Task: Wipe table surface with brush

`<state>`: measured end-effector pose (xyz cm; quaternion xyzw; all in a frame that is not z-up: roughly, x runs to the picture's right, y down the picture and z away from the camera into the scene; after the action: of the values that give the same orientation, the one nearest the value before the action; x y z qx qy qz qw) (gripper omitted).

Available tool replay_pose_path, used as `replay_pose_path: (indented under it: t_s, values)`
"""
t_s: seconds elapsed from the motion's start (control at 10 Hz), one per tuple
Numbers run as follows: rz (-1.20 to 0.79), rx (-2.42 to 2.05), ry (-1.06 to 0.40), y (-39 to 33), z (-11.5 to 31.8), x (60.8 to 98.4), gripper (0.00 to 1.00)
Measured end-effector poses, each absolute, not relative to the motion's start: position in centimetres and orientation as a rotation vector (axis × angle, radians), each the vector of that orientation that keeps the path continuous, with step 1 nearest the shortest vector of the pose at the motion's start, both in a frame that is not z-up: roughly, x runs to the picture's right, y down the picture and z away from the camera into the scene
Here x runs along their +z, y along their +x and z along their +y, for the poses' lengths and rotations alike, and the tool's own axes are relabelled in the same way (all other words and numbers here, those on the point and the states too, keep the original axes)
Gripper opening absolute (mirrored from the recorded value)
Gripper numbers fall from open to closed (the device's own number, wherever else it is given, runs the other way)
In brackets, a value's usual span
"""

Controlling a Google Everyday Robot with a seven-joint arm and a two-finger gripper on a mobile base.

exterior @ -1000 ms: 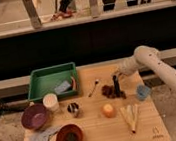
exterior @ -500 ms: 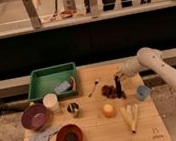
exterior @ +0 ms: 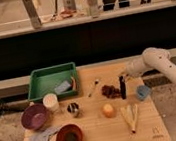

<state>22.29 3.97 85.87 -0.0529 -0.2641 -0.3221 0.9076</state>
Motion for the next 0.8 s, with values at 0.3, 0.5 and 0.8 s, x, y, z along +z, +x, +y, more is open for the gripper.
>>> replay_pose_path:
  t_s: [0.3,0.5,0.8]
  values:
    - [-0.600,-0.661,-0.117,21.3,3.5,88.1,0.00]
    - [-0.642,-0.661,-0.116,20.2,3.2,90.6,0.00]
    - [-0.644,-0.648,-0.104,19.7,4.0,92.4,0.00]
